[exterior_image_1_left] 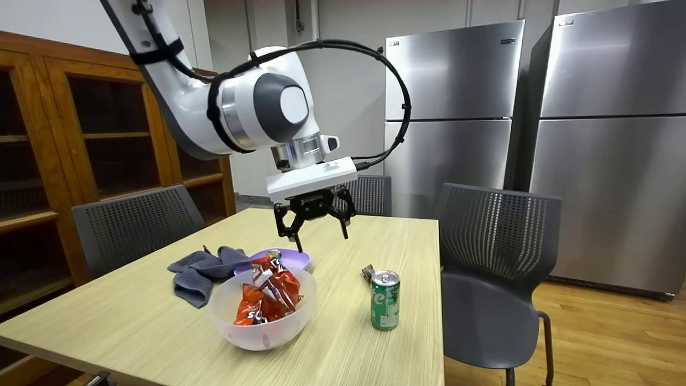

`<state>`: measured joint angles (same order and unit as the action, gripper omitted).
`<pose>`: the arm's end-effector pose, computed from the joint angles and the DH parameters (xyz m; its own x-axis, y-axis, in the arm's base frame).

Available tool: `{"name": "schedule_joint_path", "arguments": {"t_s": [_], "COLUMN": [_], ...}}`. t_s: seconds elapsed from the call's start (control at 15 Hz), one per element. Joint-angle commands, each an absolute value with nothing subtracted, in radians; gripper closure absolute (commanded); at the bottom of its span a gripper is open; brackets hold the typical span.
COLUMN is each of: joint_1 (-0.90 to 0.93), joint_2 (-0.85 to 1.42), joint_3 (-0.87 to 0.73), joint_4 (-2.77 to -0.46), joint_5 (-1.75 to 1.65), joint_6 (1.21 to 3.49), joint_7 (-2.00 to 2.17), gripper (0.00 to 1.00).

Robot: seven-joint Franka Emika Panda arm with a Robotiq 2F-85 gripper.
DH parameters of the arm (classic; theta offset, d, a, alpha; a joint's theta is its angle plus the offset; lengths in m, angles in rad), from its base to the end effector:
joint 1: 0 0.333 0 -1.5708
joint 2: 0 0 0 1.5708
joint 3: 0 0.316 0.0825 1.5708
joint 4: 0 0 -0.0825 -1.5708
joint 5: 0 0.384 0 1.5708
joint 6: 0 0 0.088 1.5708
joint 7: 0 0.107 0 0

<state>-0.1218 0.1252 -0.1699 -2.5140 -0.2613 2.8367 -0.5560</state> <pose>0.4675 -0.1275 0.2515 0.8667 0.4934 0.0738 0.4690 -0.8562 0.2168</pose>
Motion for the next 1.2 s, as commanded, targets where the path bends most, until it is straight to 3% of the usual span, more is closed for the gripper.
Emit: {"name": "schedule_joint_path", "arguments": {"t_s": [0.0, 1.13], "joint_1": [-0.154, -0.334], "joint_2": [0.213, 0.583], "joint_3": [-0.14, -0.01], "joint_4": [-2.405, -1.95], "joint_5": [-0.227, -0.115], "joint_6": [2.783, 2.63], "joint_7": [-0.568, -0.751], "gripper": [0.0, 0.0]}}
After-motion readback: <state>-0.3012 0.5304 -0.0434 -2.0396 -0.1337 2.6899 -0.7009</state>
